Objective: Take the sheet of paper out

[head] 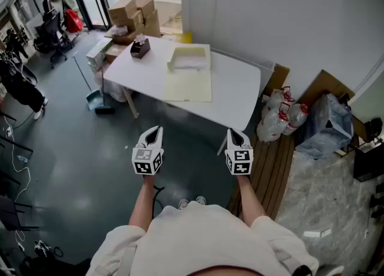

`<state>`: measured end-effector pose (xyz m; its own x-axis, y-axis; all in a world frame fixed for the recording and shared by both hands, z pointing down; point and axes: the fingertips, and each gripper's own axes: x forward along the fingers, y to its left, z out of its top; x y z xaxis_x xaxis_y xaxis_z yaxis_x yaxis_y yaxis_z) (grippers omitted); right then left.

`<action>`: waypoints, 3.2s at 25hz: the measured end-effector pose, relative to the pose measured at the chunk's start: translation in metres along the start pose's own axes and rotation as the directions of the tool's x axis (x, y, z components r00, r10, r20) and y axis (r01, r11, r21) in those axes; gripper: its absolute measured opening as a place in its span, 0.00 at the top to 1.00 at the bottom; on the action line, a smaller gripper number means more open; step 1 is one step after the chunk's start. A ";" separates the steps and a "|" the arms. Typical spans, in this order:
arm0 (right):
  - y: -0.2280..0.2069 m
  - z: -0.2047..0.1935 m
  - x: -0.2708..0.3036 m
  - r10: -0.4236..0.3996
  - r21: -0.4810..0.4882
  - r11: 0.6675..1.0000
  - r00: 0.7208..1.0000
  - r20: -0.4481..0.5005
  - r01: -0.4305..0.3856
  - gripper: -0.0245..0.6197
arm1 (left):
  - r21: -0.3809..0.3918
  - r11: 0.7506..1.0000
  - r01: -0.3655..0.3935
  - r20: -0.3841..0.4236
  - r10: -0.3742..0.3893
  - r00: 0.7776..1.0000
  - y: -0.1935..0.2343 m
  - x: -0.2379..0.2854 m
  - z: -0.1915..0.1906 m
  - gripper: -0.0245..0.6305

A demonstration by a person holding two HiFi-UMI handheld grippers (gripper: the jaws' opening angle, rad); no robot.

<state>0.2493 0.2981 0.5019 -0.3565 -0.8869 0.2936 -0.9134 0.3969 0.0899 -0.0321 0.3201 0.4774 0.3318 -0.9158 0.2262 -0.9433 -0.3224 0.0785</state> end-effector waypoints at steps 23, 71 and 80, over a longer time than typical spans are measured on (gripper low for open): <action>-0.009 -0.012 0.020 0.097 -0.004 0.995 0.995 -0.005 -0.097 0.96 | -0.021 0.999 -0.035 -0.034 0.035 0.999 -0.020 0.021 -0.016 0.96; -0.015 0.093 0.399 0.023 -0.042 0.999 0.999 -0.028 -0.024 0.96 | -0.037 0.997 0.069 -0.014 -0.070 0.997 0.241 0.336 0.057 0.96; -0.020 0.092 0.434 0.020 -0.044 0.999 0.998 -0.053 -0.022 0.96 | -0.062 0.994 0.085 -0.055 -0.088 0.995 0.256 0.367 0.041 0.96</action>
<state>0.0950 -0.1166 0.5403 -0.3640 -0.8651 0.3451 -0.8956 0.4268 0.1255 -0.1521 -0.1087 0.5412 0.4130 -0.8694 0.2713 -0.9101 -0.3831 0.1577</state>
